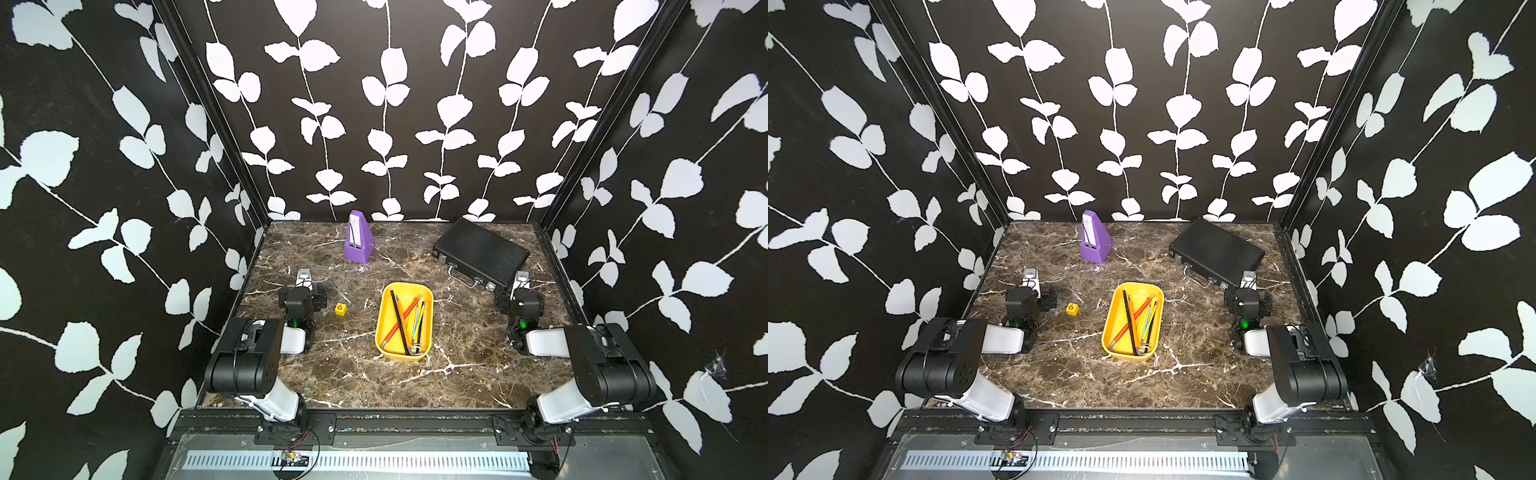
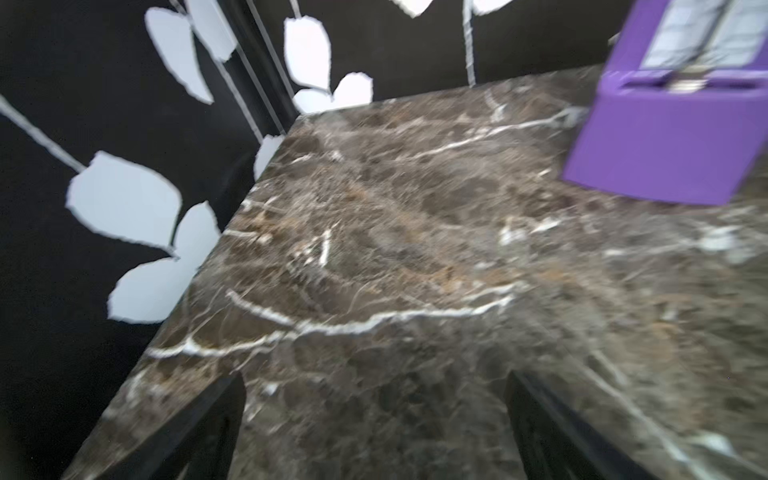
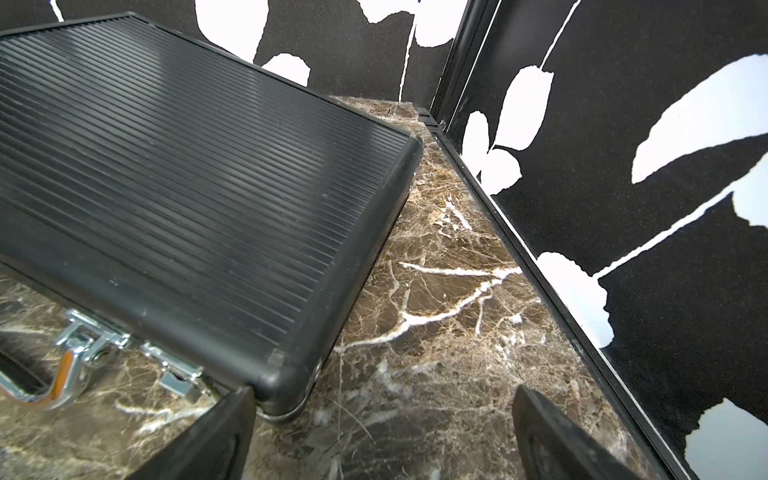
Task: Put the hex key on the desktop into the storage box
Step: Reset both arms
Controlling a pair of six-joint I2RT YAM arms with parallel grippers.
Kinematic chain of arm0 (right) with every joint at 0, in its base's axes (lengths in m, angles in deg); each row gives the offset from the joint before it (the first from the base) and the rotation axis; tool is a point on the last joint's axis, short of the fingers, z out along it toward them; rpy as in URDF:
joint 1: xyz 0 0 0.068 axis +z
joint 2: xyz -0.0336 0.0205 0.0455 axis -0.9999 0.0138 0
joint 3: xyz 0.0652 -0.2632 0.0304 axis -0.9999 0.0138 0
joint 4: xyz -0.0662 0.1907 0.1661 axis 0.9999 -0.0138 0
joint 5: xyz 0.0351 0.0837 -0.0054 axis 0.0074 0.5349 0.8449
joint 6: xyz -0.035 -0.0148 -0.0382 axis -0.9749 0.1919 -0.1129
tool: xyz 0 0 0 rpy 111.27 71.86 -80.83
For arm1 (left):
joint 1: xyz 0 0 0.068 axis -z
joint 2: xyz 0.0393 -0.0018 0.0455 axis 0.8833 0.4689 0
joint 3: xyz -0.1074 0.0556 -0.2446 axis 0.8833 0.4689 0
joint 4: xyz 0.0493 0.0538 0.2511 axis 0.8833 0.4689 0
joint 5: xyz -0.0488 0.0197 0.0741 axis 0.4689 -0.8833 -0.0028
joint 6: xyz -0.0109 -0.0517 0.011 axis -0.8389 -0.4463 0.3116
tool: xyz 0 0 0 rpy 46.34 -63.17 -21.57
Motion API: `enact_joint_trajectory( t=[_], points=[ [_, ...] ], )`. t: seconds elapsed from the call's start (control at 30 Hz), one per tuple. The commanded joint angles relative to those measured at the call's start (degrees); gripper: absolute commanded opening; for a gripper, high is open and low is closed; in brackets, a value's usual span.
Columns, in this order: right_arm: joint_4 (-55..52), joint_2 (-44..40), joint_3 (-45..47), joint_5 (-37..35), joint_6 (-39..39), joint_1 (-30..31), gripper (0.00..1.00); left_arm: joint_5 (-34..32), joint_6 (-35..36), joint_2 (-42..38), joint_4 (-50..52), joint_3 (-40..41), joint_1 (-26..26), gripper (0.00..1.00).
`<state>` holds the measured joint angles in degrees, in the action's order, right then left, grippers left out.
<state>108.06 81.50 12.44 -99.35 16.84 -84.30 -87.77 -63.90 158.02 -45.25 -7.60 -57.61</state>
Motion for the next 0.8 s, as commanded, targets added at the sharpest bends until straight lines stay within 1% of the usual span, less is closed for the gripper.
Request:
enact_joint_trajectory(
  t=[0.0, 0.03, 0.07, 0.1, 0.13, 0.17, 0.23, 0.3, 0.37, 0.43, 0.77],
  points=[
    [2.8, -0.6, 0.0, -0.3, 0.1, -0.3, 0.99, 2.3, -1.7, -1.1, 1.6, -0.9, 0.1, 0.99],
    [2.9, -0.6, 0.0, -0.3, 0.1, -0.3, 0.99, 2.5, -1.9, -1.7, 2.5, -1.1, 0.0, 0.99],
    [2.8, -0.6, -0.1, -0.3, 0.1, -0.3, 0.99, 2.1, -1.5, -0.6, -0.5, -0.7, 0.0, 0.99],
    [2.8, -0.7, -0.1, -0.3, 0.1, -0.3, 0.99, 2.2, -1.2, -0.2, -1.1, -0.6, 0.0, 0.99],
    [2.8, -0.7, 0.0, -0.3, 0.1, -0.3, 0.99, 2.4, -1.7, -1.3, 1.7, -0.9, 0.0, 0.99],
    [2.8, -0.7, 0.0, -0.3, 0.1, -0.3, 0.99, 2.5, -1.8, -1.7, 2.3, -1.0, -0.1, 0.99],
    [2.8, -0.6, 0.0, -0.3, 0.1, -0.2, 0.99, 2.2, -1.5, -0.6, -0.5, -0.6, 0.0, 0.99],
    [2.8, -0.6, 0.0, -0.3, 0.1, -0.3, 0.99, 2.5, -1.8, -1.6, 2.2, -1.0, -0.1, 0.99],
    [2.8, -0.6, -0.1, -0.3, 0.1, -0.3, 0.99, 2.2, -1.5, -0.9, 0.4, -0.7, -0.1, 0.99],
    [2.8, -0.6, -0.1, -0.3, 0.1, -0.3, 0.99, 2.5, -1.8, -1.5, 1.9, -0.9, 0.0, 0.99],
    [2.8, -0.6, -0.1, -0.3, 0.1, -0.3, 0.99, 2.3, -1.6, -1.4, 1.4, -0.7, 0.0, 0.99]
  ],
)
